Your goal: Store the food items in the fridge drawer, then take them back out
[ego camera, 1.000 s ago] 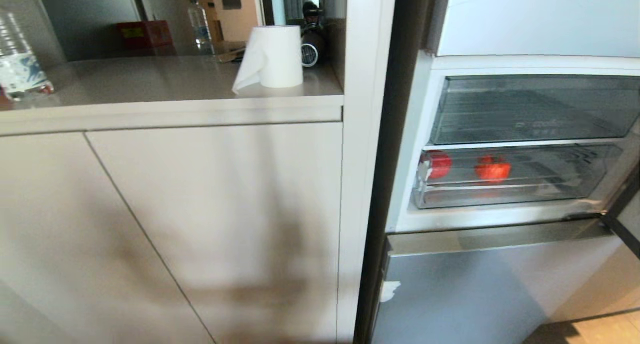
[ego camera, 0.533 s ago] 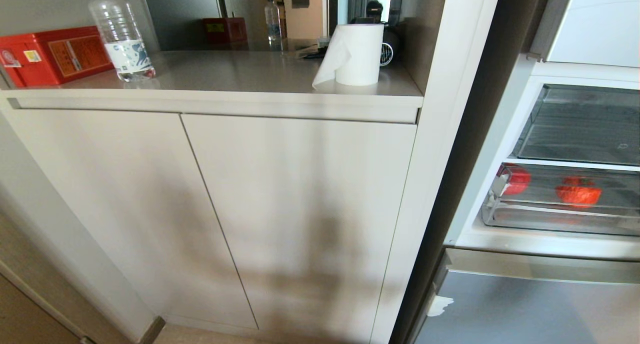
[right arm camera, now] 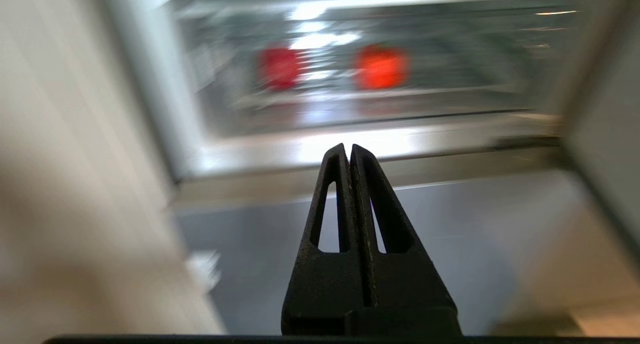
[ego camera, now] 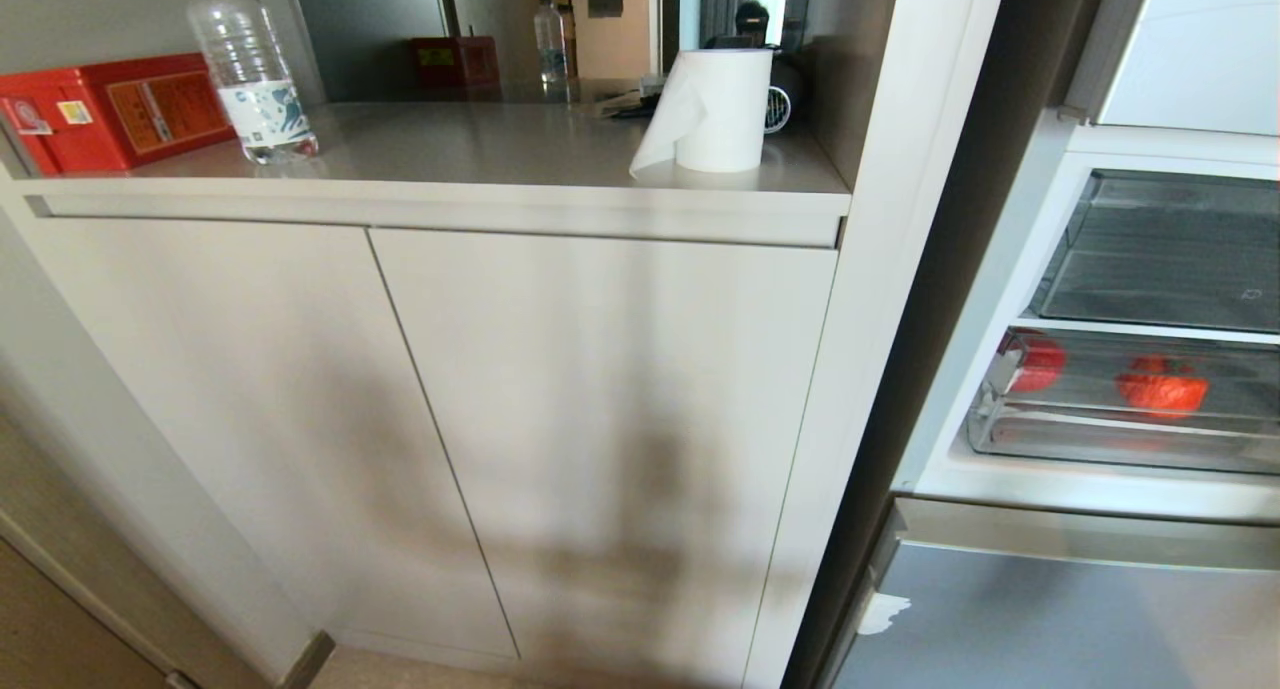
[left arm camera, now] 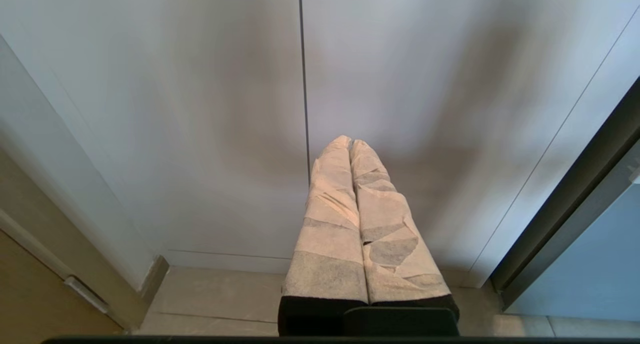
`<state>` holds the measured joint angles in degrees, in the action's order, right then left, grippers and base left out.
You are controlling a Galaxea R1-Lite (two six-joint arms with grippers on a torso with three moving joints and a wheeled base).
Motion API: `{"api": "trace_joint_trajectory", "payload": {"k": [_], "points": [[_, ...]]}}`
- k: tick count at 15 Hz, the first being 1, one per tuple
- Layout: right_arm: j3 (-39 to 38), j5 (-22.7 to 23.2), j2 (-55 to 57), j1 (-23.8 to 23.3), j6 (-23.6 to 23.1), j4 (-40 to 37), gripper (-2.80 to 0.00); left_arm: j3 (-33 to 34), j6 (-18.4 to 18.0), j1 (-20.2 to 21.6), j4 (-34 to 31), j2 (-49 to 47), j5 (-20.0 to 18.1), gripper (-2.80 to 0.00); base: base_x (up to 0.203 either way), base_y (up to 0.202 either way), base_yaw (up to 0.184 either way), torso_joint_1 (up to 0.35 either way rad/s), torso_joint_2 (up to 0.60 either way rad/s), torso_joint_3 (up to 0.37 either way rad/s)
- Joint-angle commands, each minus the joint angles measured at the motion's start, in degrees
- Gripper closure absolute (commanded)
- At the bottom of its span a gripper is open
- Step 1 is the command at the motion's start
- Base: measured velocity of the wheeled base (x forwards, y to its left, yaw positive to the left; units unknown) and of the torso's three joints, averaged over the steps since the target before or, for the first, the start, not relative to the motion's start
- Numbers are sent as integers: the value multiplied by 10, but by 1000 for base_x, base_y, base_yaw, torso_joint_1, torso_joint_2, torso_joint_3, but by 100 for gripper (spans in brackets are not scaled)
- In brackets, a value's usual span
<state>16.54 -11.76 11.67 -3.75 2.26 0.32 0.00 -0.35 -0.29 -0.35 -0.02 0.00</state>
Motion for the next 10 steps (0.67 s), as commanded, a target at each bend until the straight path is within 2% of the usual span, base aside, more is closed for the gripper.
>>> {"api": "trace_joint_trajectory", "payload": {"k": [1, 3, 6, 10], "points": [[67, -50, 143, -59, 25, 2, 0, 0, 0, 0, 0, 0, 0, 0, 0, 0, 0, 0, 0, 0], [115, -68, 225, -196, 70, 4, 0, 0, 0, 0, 0, 0, 0, 0, 0, 0, 0, 0, 0, 0], [143, -58, 303, -390, 99, 48, 0, 0, 0, 0, 0, 0, 0, 0, 0, 0, 0, 0, 0, 0], [149, -48, 362, -563, 96, 110, 0, 0, 0, -1, 0, 0, 0, 0, 0, 0, 0, 0, 0, 0]]}}
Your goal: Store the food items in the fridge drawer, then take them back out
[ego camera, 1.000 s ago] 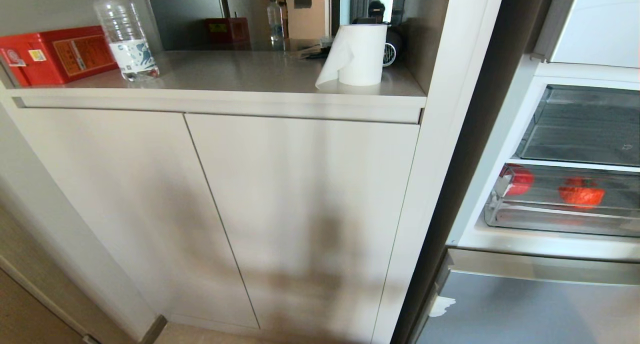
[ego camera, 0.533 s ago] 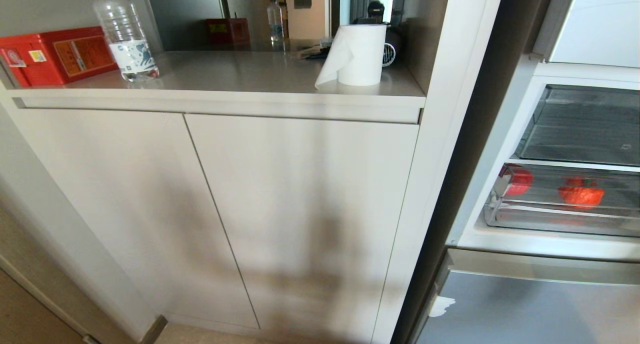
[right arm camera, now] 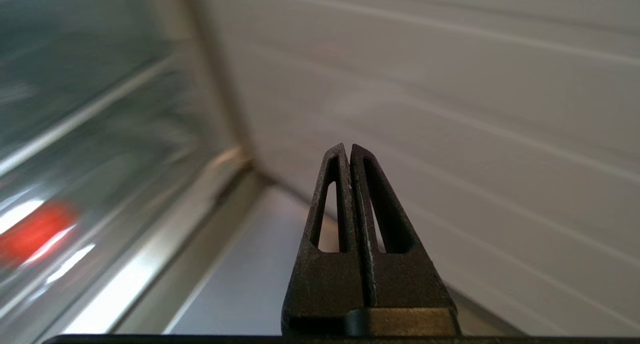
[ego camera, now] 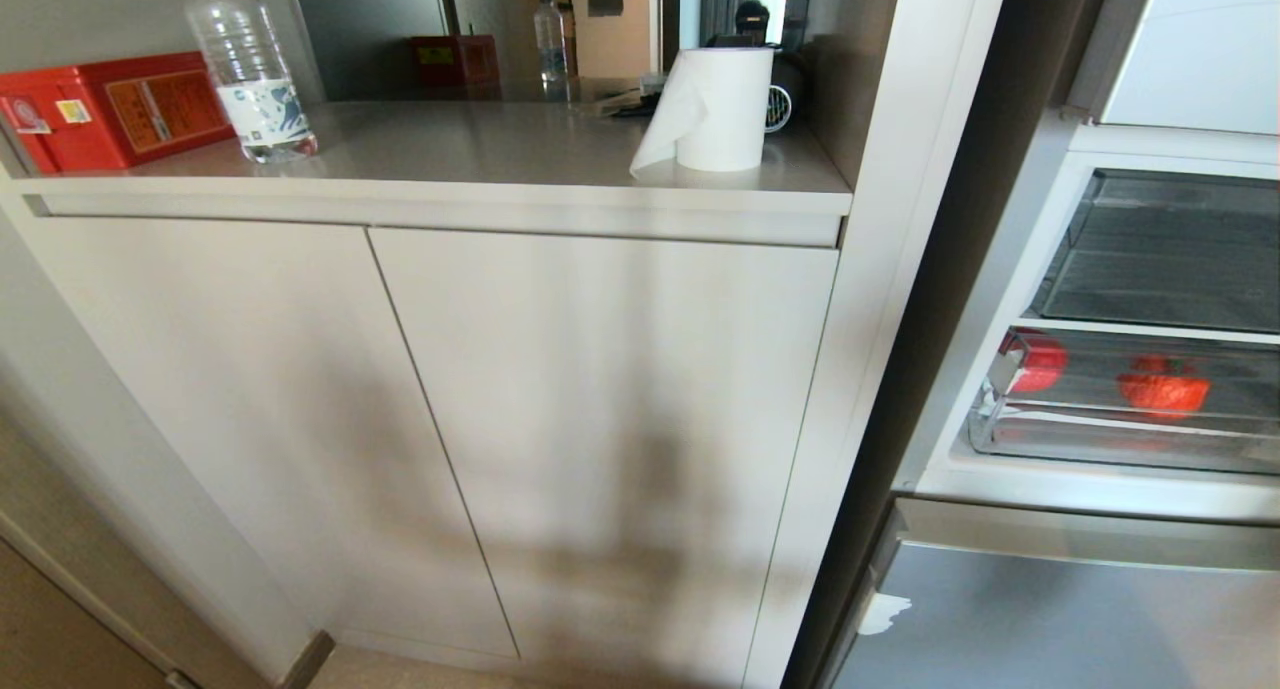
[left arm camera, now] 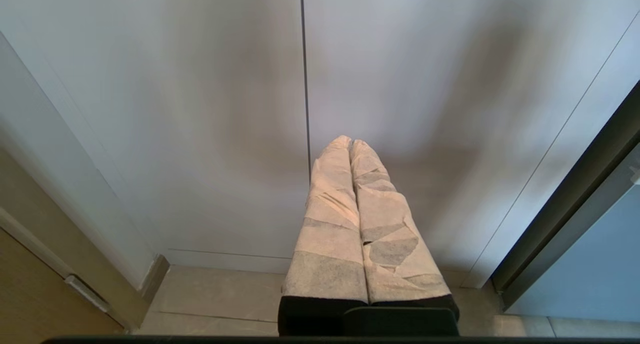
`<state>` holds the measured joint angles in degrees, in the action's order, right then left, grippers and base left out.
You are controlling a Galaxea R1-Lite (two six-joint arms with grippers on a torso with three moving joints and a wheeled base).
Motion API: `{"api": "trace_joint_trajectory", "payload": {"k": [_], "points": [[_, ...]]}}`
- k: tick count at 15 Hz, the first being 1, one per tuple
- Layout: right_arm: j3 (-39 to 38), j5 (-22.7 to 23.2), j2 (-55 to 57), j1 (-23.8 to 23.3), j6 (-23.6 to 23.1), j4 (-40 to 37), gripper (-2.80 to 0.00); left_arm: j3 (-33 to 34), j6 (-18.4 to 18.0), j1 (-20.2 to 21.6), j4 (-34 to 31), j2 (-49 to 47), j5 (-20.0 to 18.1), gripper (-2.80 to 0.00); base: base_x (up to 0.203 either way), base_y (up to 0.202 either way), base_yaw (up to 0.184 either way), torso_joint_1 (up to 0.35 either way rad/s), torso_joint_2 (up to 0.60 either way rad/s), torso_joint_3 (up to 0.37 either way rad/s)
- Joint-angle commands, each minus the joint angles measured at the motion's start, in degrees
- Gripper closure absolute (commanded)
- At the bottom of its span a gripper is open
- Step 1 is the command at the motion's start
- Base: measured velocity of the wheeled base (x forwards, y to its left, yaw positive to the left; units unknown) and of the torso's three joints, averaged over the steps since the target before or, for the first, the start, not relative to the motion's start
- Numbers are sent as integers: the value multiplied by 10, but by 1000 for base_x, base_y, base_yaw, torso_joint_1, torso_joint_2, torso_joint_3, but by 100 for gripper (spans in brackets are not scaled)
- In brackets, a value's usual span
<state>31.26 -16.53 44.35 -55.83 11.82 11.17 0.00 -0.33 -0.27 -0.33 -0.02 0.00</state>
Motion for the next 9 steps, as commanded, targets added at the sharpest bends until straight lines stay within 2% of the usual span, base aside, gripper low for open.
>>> {"api": "trace_joint_trajectory", "payload": {"k": [1, 3, 9], "points": [[1, 0, 50, -76, 1, 7, 0, 0, 0, 0, 0, 0, 0, 0, 0, 0, 0, 0, 0, 0], [0, 1, 82, -113, 2, 28, 0, 0, 0, 0, 0, 0, 0, 0, 0, 0, 0, 0, 0, 0], [-1, -1, 142, -120, 6, 60, 0, 0, 0, -1, 0, 0, 0, 0, 0, 0, 0, 0, 0, 0]]}}
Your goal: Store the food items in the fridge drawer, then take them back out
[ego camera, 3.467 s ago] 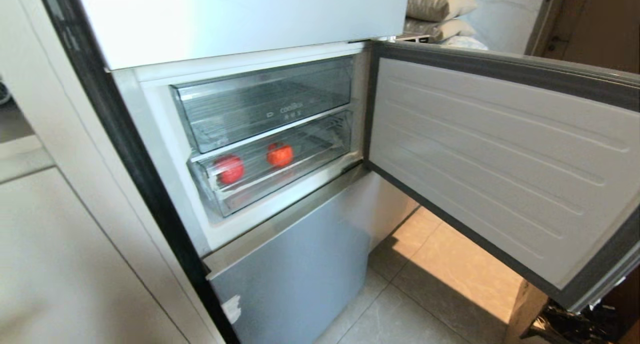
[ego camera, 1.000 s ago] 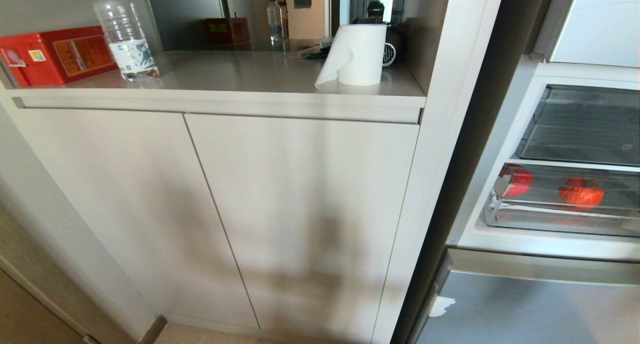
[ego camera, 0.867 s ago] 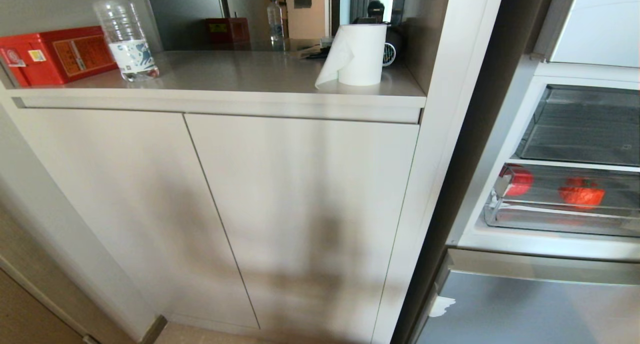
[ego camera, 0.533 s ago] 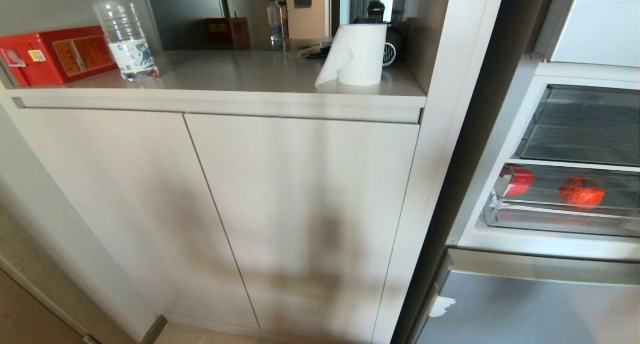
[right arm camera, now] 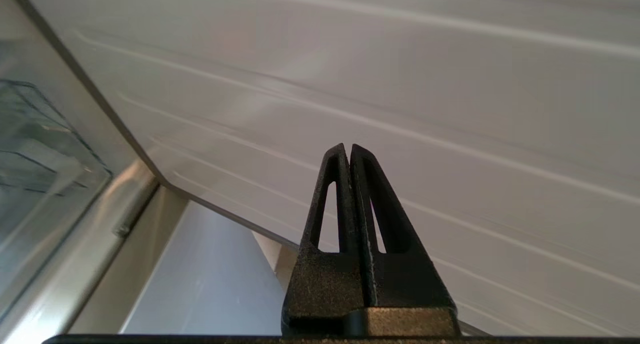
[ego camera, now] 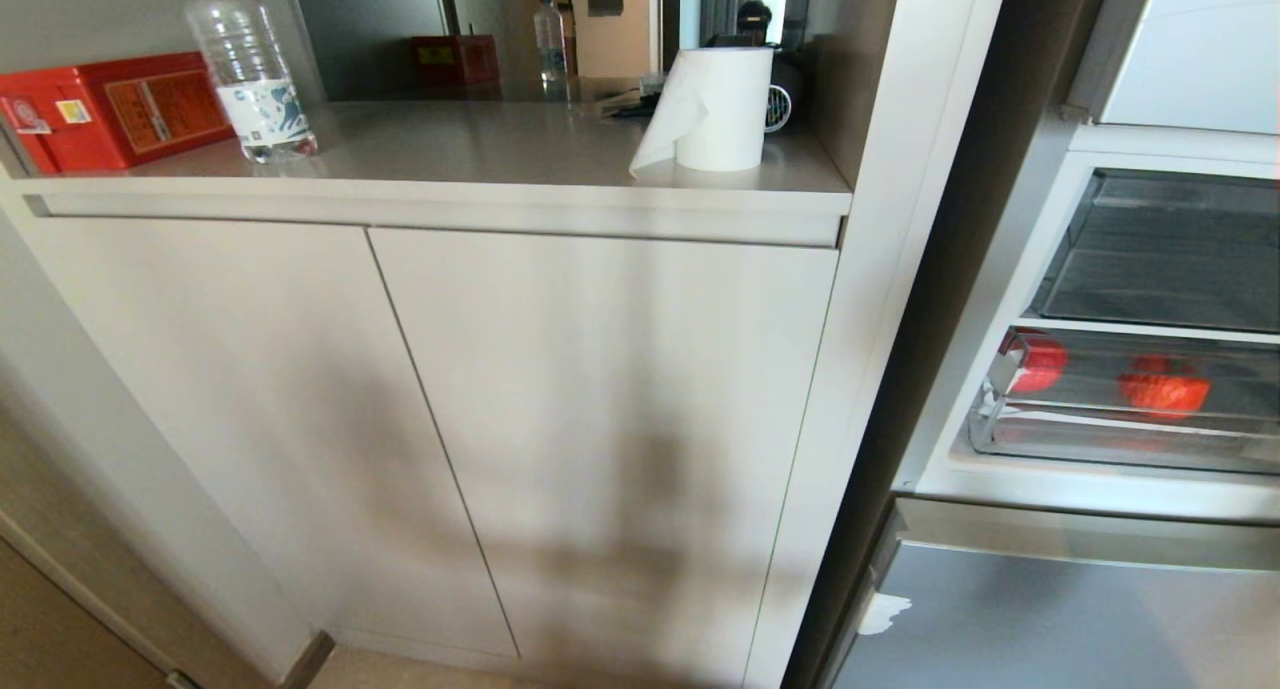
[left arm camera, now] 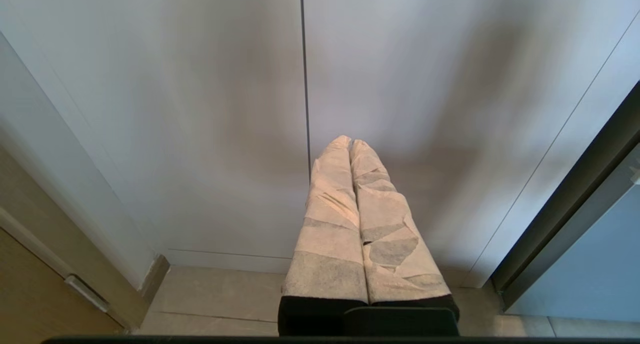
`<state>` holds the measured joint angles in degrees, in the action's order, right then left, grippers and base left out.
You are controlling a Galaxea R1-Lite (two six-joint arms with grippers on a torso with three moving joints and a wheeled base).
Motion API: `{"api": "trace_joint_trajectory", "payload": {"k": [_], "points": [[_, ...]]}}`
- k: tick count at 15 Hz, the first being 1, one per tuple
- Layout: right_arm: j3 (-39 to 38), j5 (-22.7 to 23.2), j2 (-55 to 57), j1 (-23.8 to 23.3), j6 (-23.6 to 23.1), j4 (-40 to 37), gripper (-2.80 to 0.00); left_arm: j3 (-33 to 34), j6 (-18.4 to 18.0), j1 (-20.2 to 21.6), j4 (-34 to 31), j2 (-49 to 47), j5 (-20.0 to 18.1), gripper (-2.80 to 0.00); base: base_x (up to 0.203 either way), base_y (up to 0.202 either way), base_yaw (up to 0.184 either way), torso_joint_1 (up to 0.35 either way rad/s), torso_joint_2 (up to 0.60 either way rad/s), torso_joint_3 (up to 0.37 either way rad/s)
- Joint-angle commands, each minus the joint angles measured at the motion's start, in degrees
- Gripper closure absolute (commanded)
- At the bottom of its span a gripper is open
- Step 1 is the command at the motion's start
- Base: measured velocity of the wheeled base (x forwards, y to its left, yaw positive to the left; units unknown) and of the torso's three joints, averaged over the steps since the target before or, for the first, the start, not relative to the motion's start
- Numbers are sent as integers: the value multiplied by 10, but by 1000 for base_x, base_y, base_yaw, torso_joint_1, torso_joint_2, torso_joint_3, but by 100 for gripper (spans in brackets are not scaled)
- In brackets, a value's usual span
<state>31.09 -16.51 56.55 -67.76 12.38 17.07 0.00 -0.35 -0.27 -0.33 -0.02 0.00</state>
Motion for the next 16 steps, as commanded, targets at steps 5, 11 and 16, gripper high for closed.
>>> {"api": "trace_joint_trajectory", "payload": {"k": [5, 11, 16], "points": [[4, -2, 76, -24, 2, 61, 0, 0, 0, 0, 0, 0, 0, 0, 0, 0, 0, 0, 0, 0], [8, -2, 116, -36, 2, 103, 0, 0, 0, 0, 0, 0, 0, 0, 0, 0, 0, 0, 0, 0], [8, -3, 126, -37, 3, 116, 0, 0, 0, 0, 0, 0, 0, 0, 0, 0, 0, 0, 0, 0]]}}
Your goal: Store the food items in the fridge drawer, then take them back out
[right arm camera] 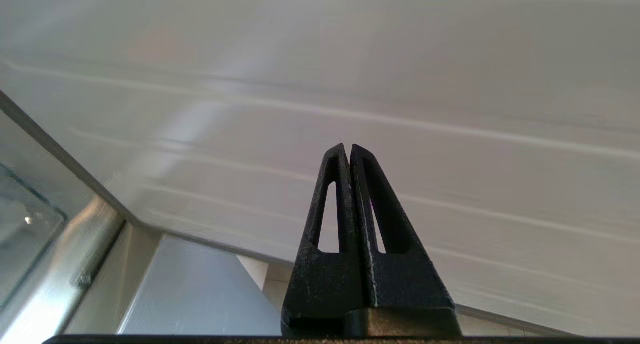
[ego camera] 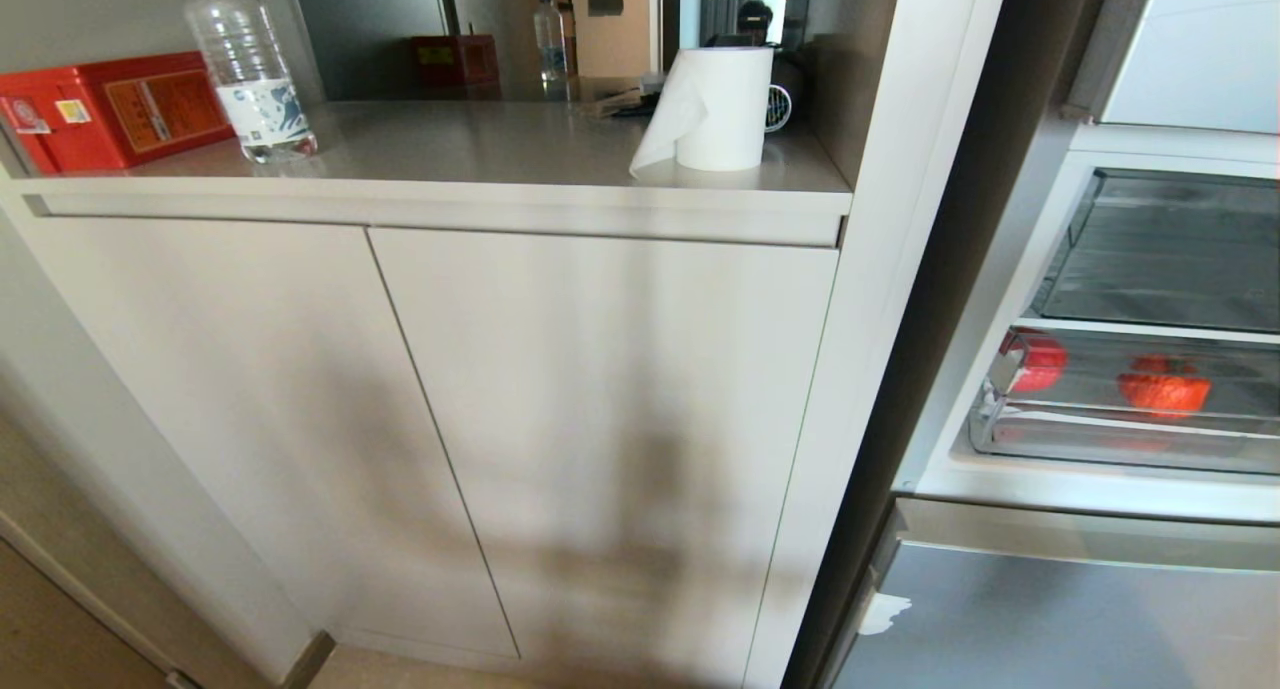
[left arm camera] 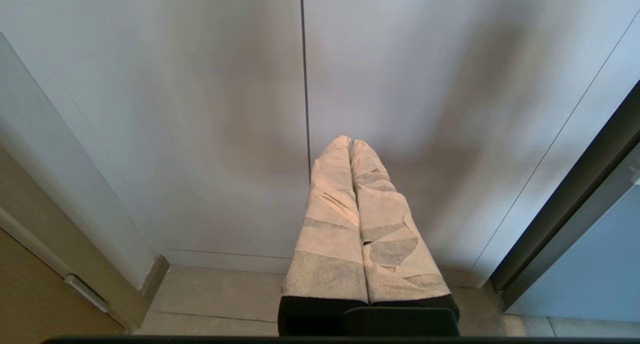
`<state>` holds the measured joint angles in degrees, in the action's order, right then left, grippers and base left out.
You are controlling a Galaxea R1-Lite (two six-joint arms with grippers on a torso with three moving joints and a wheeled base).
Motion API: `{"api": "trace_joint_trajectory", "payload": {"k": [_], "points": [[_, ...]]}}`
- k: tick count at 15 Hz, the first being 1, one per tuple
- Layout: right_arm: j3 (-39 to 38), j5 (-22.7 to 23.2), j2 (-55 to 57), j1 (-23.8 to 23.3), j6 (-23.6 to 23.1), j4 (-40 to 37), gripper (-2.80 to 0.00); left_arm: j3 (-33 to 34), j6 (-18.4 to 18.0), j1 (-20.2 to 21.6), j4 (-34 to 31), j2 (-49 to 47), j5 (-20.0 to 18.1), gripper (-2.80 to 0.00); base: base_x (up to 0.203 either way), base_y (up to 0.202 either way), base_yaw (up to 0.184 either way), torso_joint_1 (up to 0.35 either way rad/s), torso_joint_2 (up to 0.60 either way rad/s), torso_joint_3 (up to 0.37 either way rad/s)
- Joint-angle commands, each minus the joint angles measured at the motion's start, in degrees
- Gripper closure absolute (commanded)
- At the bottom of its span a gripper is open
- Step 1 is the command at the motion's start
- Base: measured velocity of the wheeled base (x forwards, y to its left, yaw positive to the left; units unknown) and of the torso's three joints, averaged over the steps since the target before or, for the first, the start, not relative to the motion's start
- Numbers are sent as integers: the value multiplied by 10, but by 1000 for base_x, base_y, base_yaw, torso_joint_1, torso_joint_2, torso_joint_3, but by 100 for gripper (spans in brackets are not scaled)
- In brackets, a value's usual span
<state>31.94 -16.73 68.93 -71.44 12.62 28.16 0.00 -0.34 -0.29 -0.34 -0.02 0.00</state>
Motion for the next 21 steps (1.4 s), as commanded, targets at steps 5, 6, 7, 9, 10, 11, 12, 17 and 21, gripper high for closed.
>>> {"api": "trace_joint_trajectory", "payload": {"k": [5, 6, 7, 9, 10, 11, 12, 17, 21], "points": [[-16, 14, -29, 87, -14, 24, 0, 0, 0, 0, 0, 0, 0, 0, 0, 0, 0, 0, 0, 0], [-23, 18, -38, 143, -14, 23, 0, 0, 0, 0, 0, 0, 0, 0, 0, 0, 0, 0, 0, 0], [-35, 22, -55, 211, -14, 22, 0, 0, 0, 0, 0, 0, 0, 0, 0, 0, 0, 0, 0, 0], [-68, 27, -116, 431, -14, 0, 0, 0, 0, 0, 0, 0, 0, 0, 0, 0, 0, 0, 0, 0], [-79, 29, -146, 538, -14, -24, 0, 0, 0, 0, 0, 0, 0, 0, 0, 0, 0, 0, 0, 0], [-91, 34, -182, 650, -14, -59, 0, 0, 0, -1, 0, 0, 0, 0, 0, 0, 0, 0, 0, 0], [-103, 47, -214, 743, -12, -92, 0, 0, 0, 0, 0, 0, 0, 0, 0, 0, 0, 0, 0, 0], [-213, 107, -156, 918, 10, -10, 0, 0, 0, 0, 0, 0, 0, 0, 0, 0, 0, 0, 0, 0], [-287, 112, 34, 917, 11, 263, -280, 0, 0, 0, 0, 0, 0, 0, 0, 0, 0, 0, 0, 0]]}}
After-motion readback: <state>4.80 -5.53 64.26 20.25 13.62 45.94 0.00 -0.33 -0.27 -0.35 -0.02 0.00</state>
